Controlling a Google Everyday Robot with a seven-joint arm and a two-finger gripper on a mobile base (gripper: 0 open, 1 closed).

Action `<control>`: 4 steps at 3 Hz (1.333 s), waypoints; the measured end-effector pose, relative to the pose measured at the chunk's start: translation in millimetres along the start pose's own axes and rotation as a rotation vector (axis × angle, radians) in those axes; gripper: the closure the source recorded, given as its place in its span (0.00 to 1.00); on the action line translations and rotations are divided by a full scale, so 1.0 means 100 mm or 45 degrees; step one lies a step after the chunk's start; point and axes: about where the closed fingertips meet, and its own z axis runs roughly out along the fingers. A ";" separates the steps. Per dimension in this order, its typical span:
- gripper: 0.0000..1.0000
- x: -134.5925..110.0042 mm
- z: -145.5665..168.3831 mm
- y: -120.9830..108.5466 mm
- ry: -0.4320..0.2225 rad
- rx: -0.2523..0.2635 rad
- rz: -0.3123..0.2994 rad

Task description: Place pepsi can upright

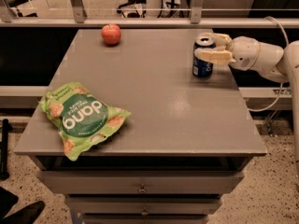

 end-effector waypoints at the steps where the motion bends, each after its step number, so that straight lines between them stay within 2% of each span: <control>1: 0.04 0.09 -0.14 -0.02 0.012 0.029 0.022; 2: 0.00 0.04 -0.27 0.00 0.136 0.119 -0.037; 3: 0.00 -0.22 -0.49 0.12 0.224 0.199 -0.154; 4: 0.00 -0.26 -0.53 0.15 0.236 0.210 -0.168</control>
Offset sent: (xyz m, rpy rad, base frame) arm -0.0114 -0.0416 -0.0140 -0.1588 0.0256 -0.1750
